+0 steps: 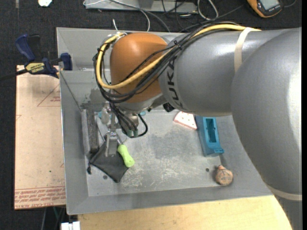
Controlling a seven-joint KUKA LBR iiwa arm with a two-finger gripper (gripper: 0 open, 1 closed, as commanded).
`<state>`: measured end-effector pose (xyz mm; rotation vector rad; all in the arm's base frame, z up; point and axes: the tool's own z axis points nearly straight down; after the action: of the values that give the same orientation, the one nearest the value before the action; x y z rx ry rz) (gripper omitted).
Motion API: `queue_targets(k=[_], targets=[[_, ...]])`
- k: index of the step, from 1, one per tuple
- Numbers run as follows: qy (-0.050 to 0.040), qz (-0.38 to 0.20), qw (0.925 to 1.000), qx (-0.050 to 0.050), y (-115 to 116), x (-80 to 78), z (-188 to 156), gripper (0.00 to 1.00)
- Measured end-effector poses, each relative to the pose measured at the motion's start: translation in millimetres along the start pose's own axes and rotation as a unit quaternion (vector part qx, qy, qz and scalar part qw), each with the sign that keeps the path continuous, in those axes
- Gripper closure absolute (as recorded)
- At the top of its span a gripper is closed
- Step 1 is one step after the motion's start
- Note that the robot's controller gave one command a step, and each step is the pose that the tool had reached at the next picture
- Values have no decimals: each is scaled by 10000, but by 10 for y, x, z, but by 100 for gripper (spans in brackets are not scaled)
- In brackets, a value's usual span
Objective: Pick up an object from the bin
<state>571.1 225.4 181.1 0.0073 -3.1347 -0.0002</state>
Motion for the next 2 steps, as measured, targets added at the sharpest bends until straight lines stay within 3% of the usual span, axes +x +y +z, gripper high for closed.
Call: queue_targets(k=[1,2], targets=[[-39,24,10000,-8,-13,-21,-51,0],[-37,705,9975,-13,-39,395,646,0]])
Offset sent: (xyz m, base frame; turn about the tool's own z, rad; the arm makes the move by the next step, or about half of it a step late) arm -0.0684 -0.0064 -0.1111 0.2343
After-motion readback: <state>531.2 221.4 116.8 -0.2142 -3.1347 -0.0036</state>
